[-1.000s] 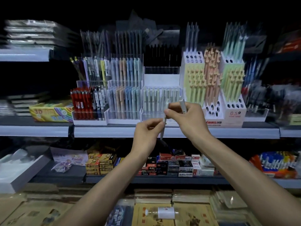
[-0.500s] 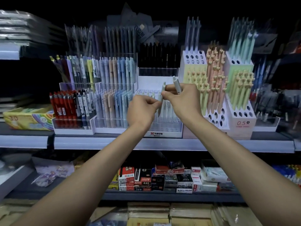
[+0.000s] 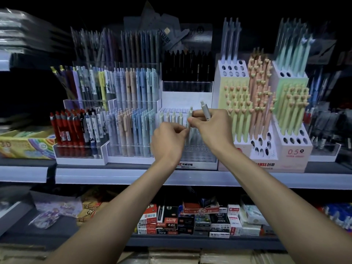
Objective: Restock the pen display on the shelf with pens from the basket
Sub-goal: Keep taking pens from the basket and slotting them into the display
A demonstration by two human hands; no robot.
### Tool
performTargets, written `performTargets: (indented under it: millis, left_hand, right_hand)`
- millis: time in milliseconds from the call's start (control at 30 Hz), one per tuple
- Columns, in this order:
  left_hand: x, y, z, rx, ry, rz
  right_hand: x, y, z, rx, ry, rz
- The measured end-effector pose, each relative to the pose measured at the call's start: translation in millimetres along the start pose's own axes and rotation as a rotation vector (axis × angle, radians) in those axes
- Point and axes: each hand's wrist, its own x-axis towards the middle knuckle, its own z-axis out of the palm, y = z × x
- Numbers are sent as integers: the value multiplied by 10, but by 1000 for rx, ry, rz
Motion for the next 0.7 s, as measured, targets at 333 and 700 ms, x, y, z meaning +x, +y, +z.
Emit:
performTargets:
  millis: [333,700]
  left_hand:
    - [-71,-50,142,128,44,-92]
    - [-29,-47,199,150,45,-118]
  right_hand:
    - [24,180,186,-79,31,103]
    - [126,216,218,-128,34,161]
